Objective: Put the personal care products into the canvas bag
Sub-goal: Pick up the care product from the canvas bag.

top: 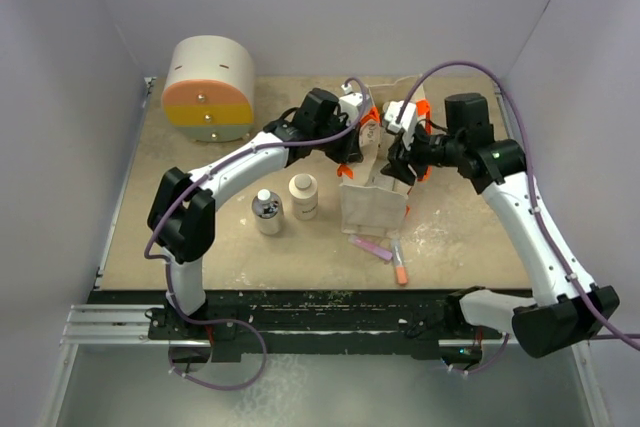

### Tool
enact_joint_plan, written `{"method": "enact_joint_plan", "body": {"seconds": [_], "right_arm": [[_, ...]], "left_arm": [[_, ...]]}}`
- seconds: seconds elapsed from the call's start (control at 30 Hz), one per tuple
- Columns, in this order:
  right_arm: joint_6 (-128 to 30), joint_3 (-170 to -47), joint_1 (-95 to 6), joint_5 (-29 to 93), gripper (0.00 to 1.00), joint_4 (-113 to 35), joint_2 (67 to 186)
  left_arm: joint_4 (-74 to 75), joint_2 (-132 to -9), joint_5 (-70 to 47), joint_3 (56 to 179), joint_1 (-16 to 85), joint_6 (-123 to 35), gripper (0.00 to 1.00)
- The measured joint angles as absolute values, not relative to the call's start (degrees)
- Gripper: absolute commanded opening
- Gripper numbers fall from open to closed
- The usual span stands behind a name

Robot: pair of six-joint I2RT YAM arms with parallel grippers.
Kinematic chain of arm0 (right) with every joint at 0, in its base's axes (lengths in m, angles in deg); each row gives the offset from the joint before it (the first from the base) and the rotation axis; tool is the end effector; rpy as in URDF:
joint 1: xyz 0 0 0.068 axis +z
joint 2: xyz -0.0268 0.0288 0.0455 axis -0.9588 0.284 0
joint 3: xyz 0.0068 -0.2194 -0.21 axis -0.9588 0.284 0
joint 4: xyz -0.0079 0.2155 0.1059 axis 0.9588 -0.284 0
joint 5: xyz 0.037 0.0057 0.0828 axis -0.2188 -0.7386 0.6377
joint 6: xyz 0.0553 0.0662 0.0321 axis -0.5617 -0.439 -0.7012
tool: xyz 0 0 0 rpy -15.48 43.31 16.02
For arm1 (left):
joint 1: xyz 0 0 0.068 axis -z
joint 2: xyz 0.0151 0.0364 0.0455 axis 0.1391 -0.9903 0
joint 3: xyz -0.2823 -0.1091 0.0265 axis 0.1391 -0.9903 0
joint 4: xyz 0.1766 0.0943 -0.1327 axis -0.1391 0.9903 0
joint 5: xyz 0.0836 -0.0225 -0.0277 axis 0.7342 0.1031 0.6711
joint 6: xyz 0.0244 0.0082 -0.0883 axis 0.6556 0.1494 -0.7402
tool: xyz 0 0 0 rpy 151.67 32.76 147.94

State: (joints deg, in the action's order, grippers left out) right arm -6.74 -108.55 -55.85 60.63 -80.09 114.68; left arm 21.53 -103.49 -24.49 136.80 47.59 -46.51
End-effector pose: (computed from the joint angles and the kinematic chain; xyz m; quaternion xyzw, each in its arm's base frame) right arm 0.2185 0.1207 0.3917 -0.5059 0.6931 0.2054 0.4707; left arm 0.3405 -0.3203 0.2973 0.2778 0.8350 -0.3467 0.3247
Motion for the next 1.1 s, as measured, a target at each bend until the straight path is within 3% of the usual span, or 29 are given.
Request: {"method": "enact_joint_plan", "body": {"seconds": [0.3,0.57,1.1], "right_arm": [[-11.7,-114.5,-59.8,61.2,0.56,-70.6,117.8],[-0.6,-114.2,-61.5,60.4,0.48,-74.0,127.3],[16.0,-100.5,-46.0,58.4,0.40,-87.0,114.5]], "left_arm": [[21.3,-103.2,-24.3,136.8,48.0,-45.0,0.00],[21.1,-103.2,-24.5,136.8,48.0,-45.0,0.00],[21.2,-103.2,-24.0,136.8,48.6,-45.2,0.00]]}}
